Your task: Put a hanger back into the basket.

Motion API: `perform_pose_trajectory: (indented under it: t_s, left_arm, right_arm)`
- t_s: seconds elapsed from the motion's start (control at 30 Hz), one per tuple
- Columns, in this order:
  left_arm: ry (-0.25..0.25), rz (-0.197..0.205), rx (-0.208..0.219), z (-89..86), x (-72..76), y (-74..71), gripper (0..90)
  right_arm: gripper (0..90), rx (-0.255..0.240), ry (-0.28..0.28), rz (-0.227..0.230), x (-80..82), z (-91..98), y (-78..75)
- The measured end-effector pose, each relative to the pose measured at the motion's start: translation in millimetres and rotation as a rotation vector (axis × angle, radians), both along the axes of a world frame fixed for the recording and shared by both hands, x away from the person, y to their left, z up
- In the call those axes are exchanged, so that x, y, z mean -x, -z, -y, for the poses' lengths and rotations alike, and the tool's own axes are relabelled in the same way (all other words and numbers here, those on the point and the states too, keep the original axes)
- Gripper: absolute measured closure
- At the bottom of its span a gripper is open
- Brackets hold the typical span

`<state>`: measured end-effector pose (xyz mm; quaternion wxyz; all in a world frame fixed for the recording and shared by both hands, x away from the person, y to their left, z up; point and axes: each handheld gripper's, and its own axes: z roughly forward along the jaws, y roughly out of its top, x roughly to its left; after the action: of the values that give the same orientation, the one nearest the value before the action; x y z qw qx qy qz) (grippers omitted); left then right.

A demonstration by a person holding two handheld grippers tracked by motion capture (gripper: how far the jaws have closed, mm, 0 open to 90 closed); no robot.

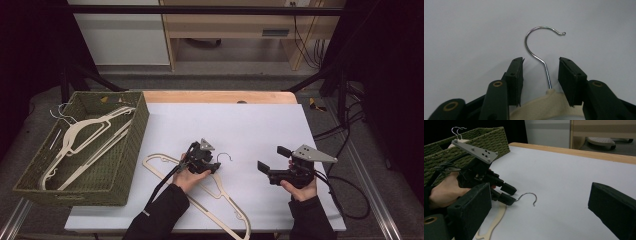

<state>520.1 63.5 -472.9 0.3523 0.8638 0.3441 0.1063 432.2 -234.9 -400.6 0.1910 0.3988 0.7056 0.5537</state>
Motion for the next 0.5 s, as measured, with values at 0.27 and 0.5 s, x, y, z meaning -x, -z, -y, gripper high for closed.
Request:
perform_pose_trajectory:
  t_s: [0.27, 0.5]
  left_arm:
    - [-0.008, 0.026, -0.06, 11.3, 8.7, -1.5, 65.1]
    - [-0.028, 0.009, -0.064, 15.6, 11.0, -2.3, 73.2]
  right_arm:
    - [5.1, 0.001, 0.002, -0.002, -0.5, -0.4, 0.3]
    - [5.1, -0.001, 0.001, -0.003, -0.6, -0.5, 0.2]
